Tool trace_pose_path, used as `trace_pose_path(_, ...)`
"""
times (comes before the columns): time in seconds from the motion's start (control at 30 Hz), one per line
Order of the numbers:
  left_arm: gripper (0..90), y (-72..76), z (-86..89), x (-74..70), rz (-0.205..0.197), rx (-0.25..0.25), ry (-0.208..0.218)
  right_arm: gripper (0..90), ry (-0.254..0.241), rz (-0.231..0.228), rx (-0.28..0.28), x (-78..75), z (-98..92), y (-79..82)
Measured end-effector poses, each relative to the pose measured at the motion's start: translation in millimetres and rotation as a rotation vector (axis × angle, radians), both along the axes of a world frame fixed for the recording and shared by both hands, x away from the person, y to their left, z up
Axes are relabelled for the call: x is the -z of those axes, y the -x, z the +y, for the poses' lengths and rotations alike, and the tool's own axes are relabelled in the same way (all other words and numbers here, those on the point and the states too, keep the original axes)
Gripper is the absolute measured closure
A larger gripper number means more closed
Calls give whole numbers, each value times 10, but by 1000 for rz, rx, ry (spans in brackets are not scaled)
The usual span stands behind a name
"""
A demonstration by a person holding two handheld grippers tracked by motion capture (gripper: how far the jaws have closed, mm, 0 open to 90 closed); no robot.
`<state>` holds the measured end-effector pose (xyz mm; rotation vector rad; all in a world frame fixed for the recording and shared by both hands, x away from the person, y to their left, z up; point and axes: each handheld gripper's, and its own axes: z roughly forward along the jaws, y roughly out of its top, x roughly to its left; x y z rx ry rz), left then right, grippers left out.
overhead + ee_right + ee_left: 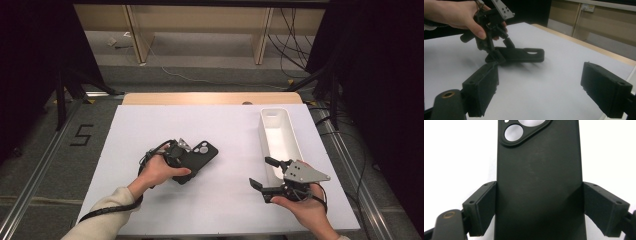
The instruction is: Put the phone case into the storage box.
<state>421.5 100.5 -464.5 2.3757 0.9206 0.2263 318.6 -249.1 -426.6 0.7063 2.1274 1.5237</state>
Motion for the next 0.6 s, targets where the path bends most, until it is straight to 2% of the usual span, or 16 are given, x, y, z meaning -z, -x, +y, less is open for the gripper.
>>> trace_pose_path(0.13,158,38,0,-47,-38,0,37,161,1,0,3,-4,4,1)
trace_pose_path(0.33,158,124,-22,-138,-121,6,98,161,-5,0,10,-12,9,-23)
trace_pose_path(0.6,158,179,-29,-193,-170,-9,145,161,-21,-1,29,-59,33,-85)
